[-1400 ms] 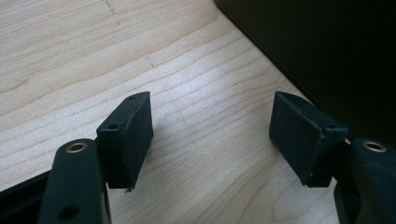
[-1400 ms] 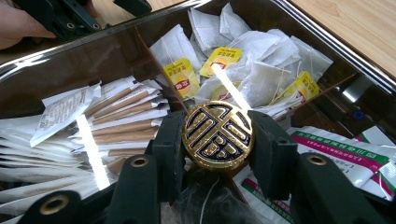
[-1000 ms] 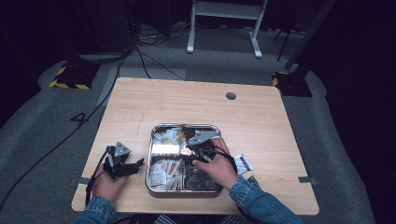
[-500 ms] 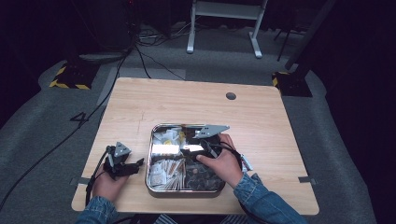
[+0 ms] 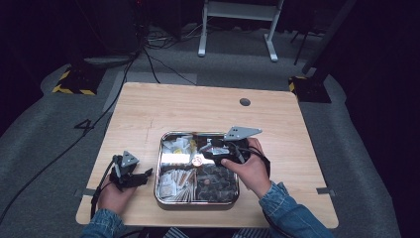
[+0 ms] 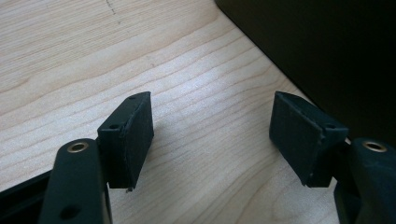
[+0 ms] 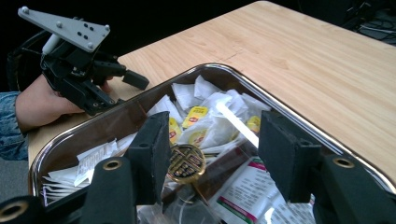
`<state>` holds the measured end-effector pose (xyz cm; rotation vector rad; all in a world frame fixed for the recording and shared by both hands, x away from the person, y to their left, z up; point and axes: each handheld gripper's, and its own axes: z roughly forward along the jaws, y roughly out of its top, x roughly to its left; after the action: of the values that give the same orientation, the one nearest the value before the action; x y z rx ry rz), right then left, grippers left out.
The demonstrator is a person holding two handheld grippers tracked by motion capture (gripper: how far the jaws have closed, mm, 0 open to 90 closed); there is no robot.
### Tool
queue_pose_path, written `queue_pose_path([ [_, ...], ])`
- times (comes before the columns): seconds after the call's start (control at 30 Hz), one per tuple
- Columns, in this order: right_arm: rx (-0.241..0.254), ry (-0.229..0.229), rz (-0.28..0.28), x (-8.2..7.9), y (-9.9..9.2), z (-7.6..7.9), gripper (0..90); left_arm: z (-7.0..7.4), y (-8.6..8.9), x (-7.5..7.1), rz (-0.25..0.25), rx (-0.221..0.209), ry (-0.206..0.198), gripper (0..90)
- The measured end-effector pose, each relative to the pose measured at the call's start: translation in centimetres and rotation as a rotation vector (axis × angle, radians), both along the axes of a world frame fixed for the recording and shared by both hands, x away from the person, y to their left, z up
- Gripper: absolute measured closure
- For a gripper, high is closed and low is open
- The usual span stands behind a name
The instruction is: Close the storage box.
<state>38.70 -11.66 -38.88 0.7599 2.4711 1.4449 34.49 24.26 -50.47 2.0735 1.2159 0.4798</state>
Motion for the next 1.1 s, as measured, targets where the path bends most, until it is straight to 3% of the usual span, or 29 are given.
queue_pose_path([
  [0.37,0.055,-0.017,-0.084,0.5,-4.5,1.1,44.2,0.0,0.1,0.0,0.001,-0.003,0.003,29.9],
  [0.63,0.064,-0.043,-0.127,0.3,-8.3,1.8,42.2,0.0,0.1,0.0,0.003,-0.002,0.003,29.8],
  [1.1,0.113,-0.033,-0.202,-0.6,-13.6,0.7,40.3,0.0,0.0,0.0,0.005,-0.001,0.002,29.8],
])
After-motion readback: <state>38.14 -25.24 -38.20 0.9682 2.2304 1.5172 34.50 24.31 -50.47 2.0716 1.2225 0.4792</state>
